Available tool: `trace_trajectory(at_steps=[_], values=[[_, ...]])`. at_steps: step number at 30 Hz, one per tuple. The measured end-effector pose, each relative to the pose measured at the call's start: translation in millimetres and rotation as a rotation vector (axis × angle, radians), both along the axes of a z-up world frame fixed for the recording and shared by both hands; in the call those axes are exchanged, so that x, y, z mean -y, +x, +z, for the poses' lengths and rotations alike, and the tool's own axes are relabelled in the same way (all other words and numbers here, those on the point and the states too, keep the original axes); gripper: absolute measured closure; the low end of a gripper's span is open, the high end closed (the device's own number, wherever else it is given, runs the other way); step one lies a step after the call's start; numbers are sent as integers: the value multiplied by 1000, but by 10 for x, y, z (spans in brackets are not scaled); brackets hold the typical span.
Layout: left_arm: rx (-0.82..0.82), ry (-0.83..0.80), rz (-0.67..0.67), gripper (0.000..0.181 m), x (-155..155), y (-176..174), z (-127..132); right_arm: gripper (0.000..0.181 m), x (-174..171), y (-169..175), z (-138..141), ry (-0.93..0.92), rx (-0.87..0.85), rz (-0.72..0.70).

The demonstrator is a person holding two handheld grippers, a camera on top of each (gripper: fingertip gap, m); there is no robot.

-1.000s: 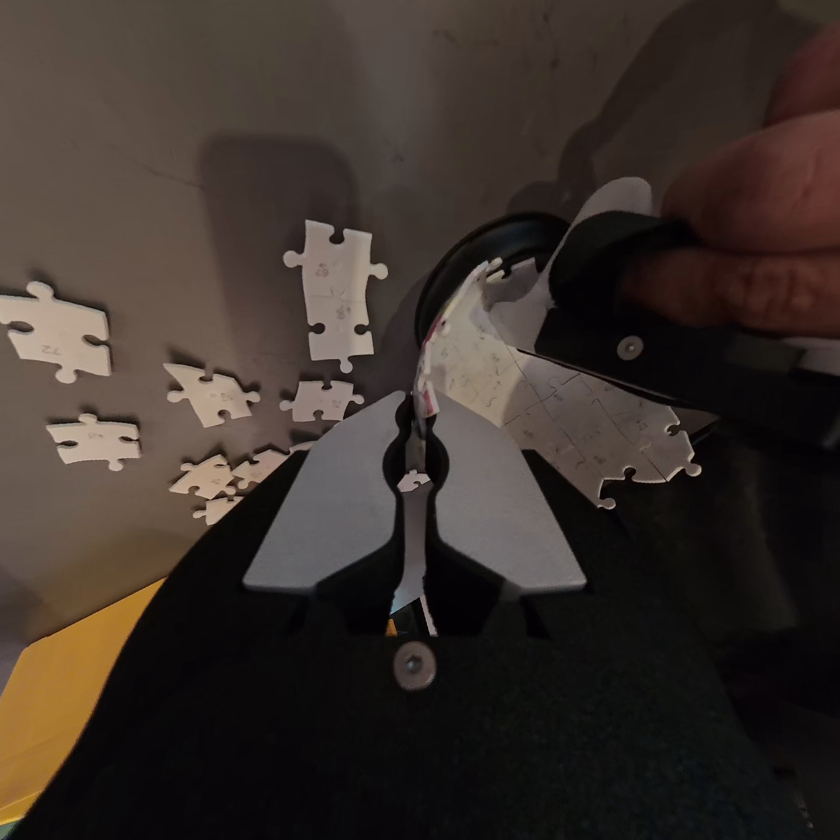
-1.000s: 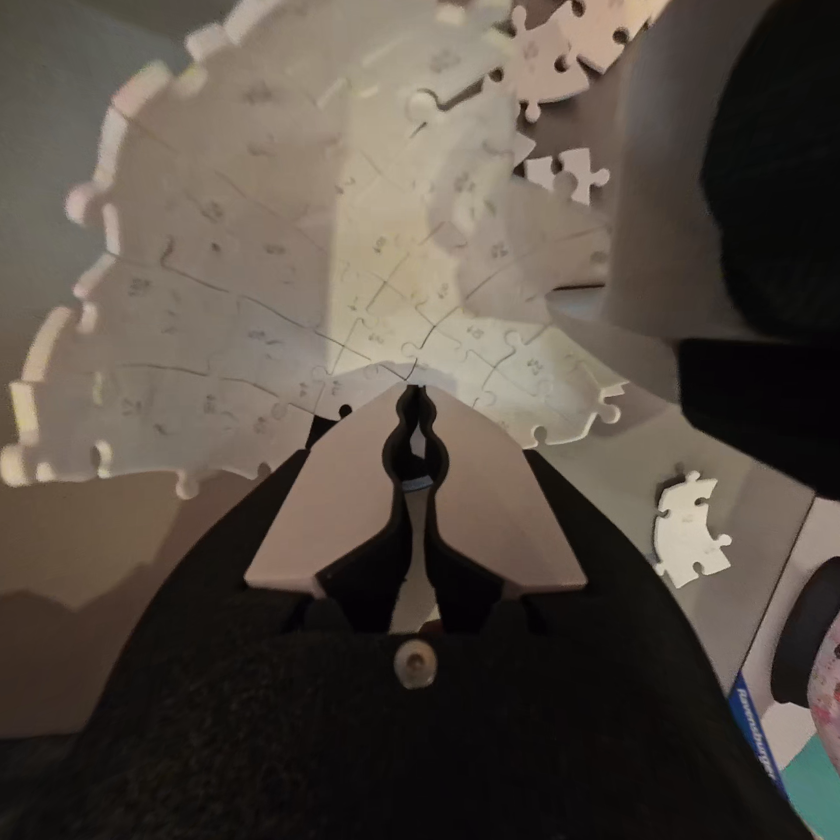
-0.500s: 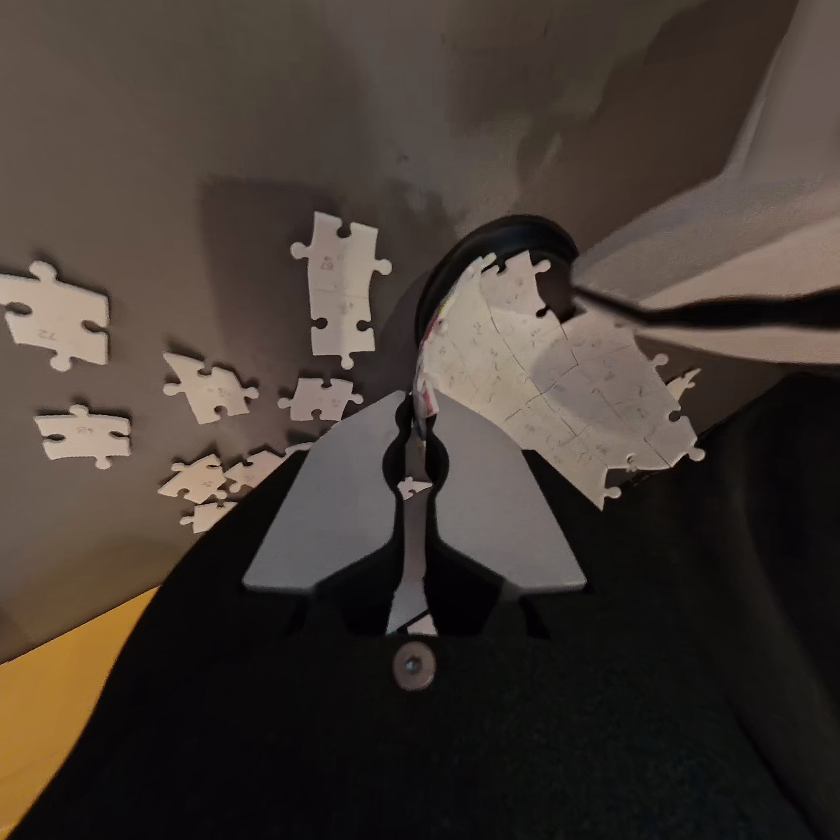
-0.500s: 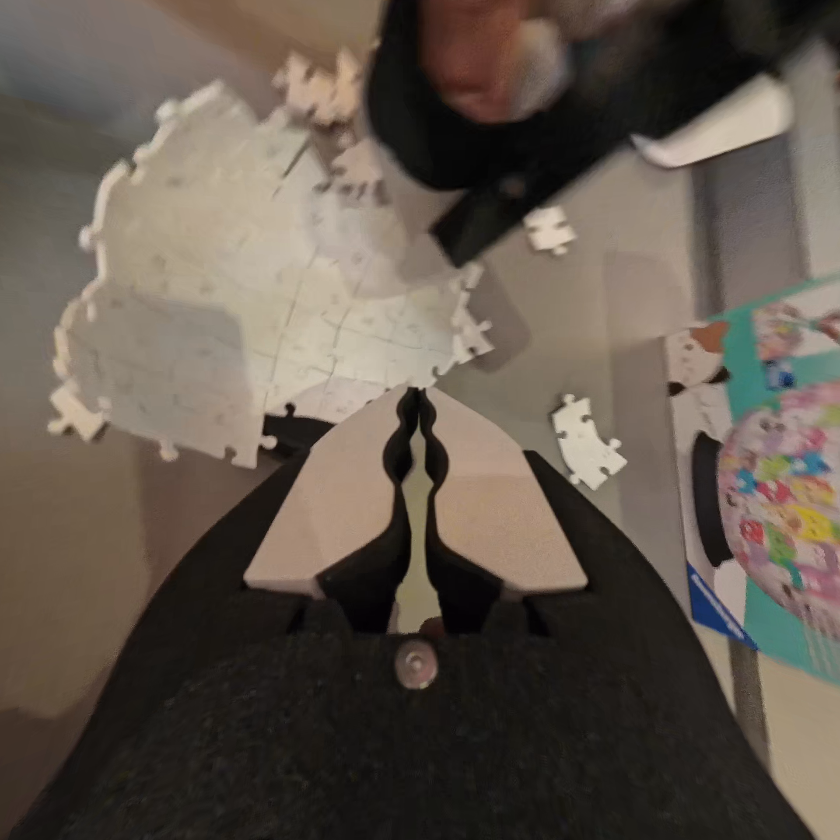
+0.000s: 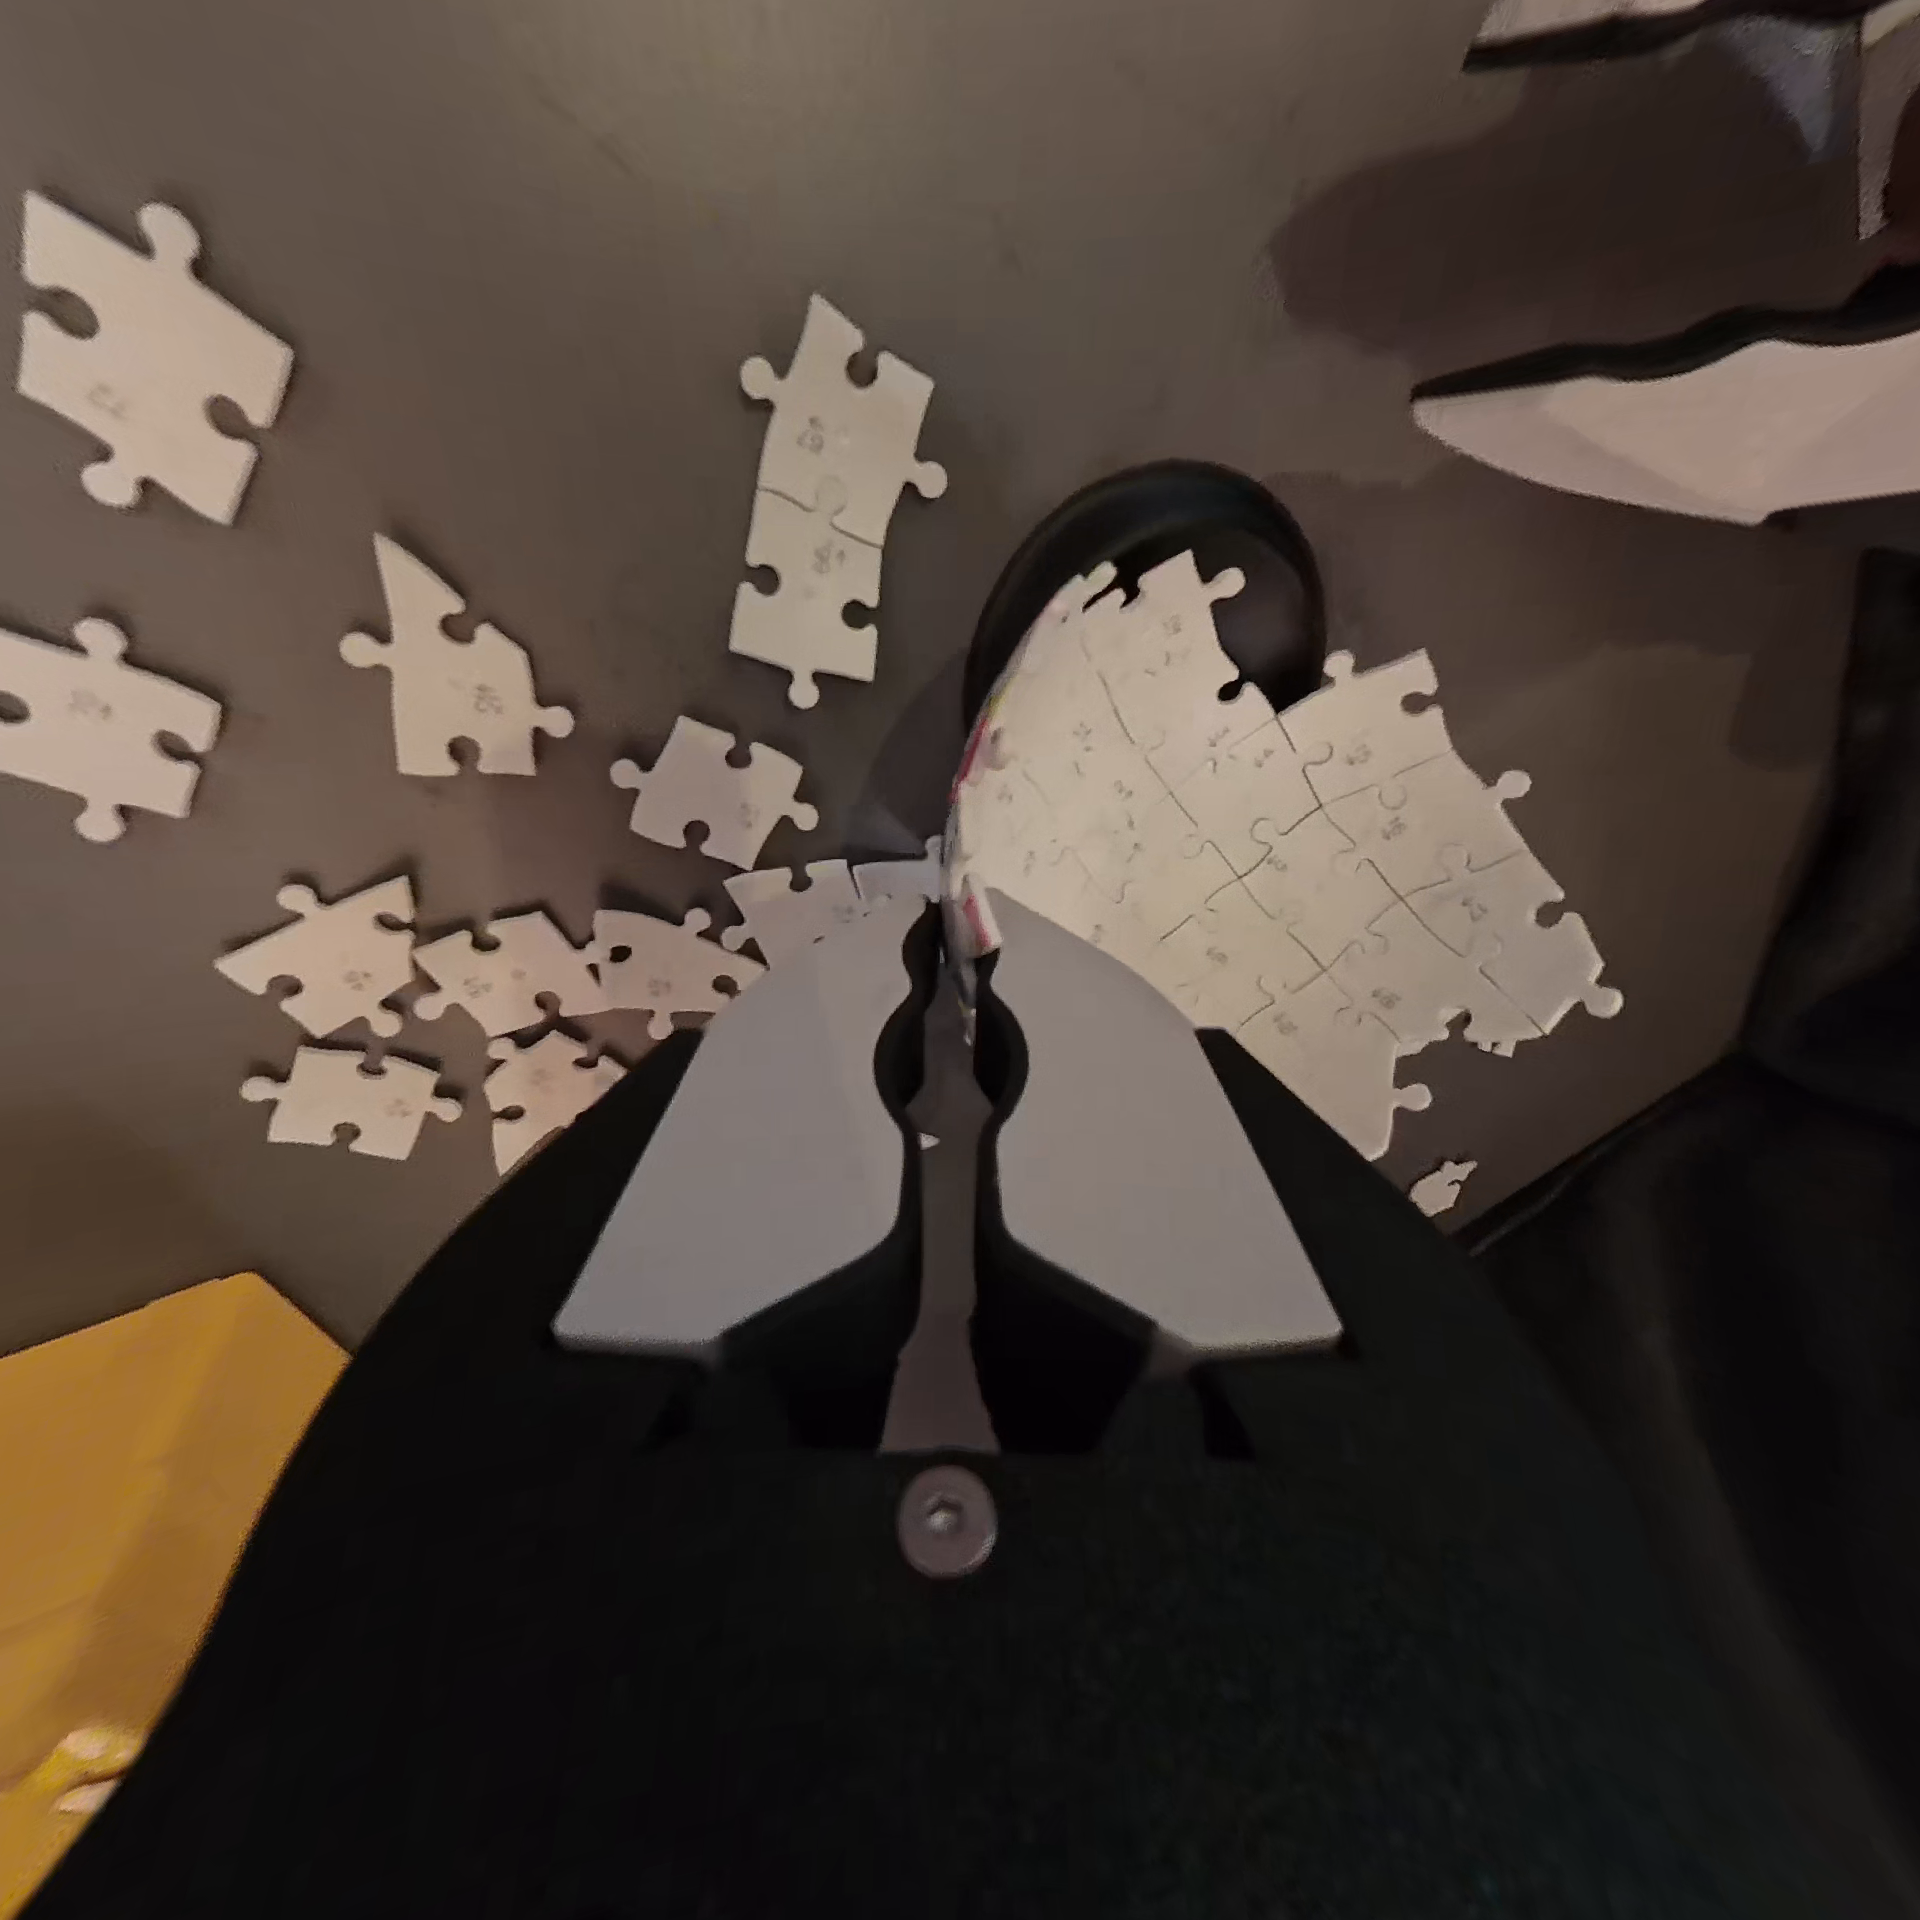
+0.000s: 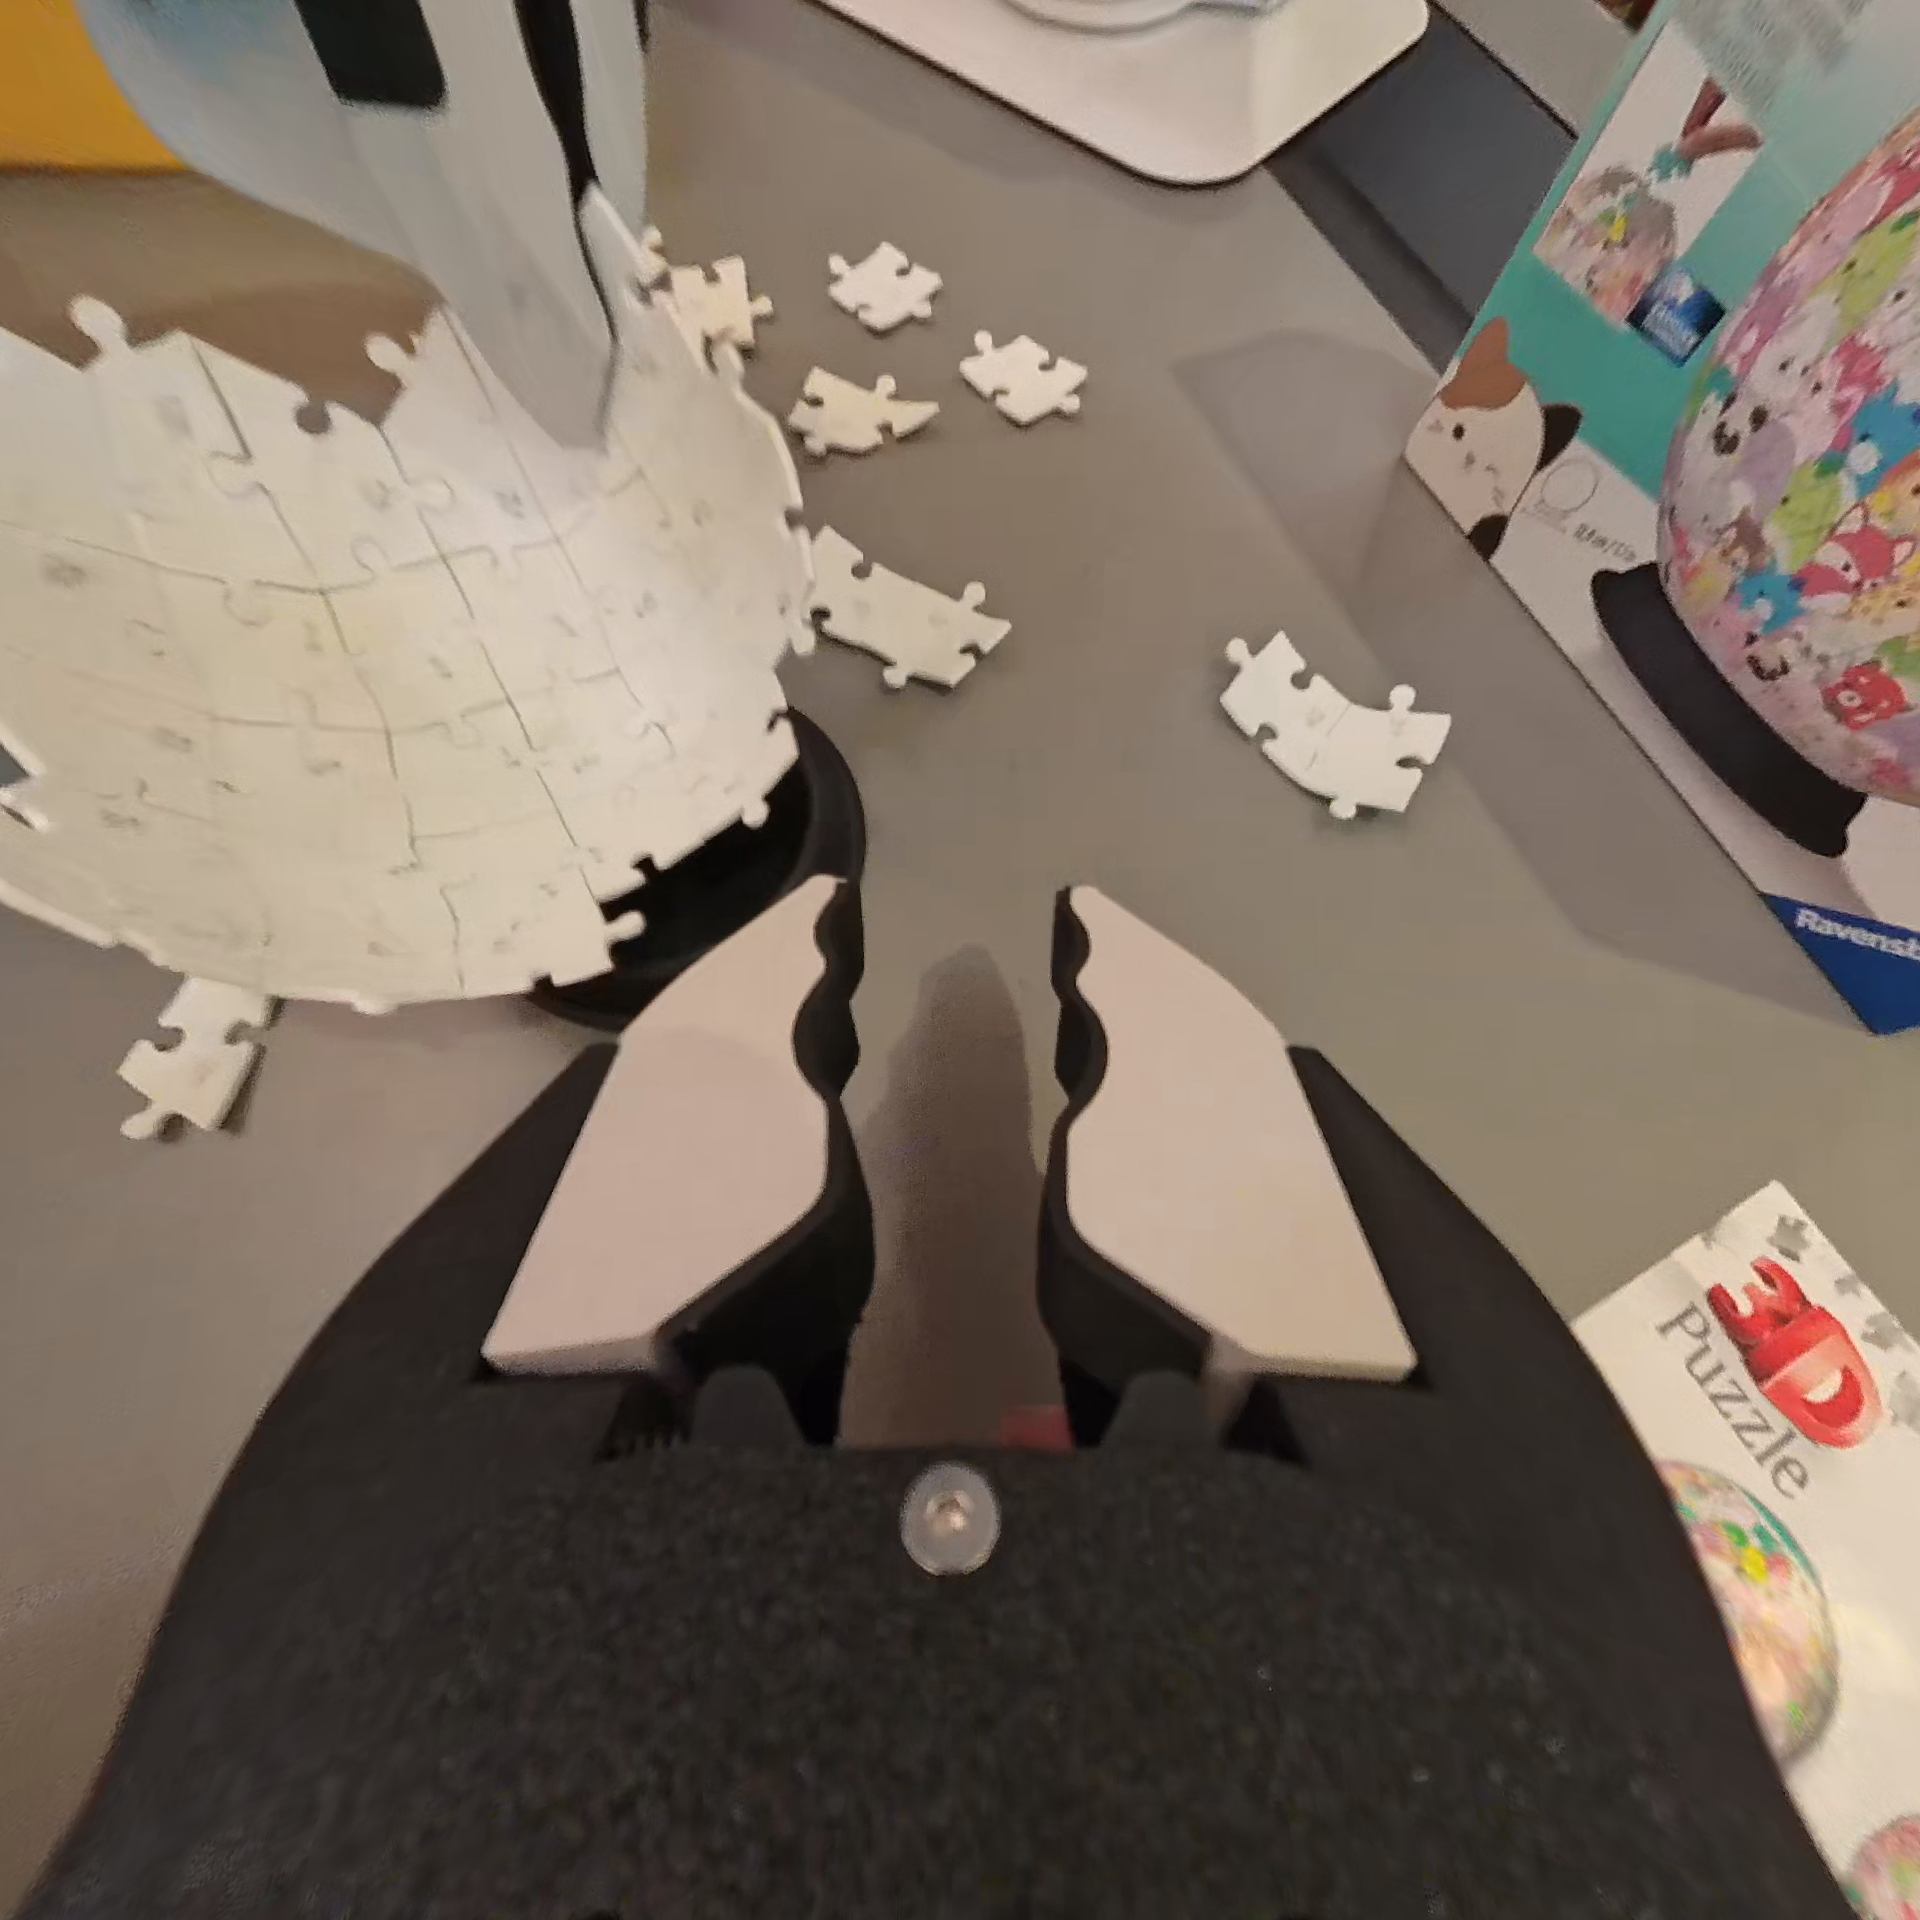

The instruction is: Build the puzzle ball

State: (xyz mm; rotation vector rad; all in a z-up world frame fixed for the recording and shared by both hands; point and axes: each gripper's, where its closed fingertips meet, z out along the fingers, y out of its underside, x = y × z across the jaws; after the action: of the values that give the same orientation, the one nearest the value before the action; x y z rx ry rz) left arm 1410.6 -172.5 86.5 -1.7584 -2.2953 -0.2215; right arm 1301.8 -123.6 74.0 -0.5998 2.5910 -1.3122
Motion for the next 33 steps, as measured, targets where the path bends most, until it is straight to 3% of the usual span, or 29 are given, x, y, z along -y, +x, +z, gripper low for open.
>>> trace_trajectory(at_steps=[6,11,19,26,33], values=[[-96,-57,92,178,89,-19,26,136,83,-313,49,-41,-64,-115],[-162,-72,169,178,100,-22,31,133,413,-660,11,17,-121,-155],[-208,-15,237,178,-5,30,-27,136,854,-666,-306,157,-174,-141],[-259,20,322,179,37,57,-67,157,813,-657,-350,175,-161,-163],[-280,26,368,179,42,102,-69,169,551,-598,-309,209,-186,-197]])
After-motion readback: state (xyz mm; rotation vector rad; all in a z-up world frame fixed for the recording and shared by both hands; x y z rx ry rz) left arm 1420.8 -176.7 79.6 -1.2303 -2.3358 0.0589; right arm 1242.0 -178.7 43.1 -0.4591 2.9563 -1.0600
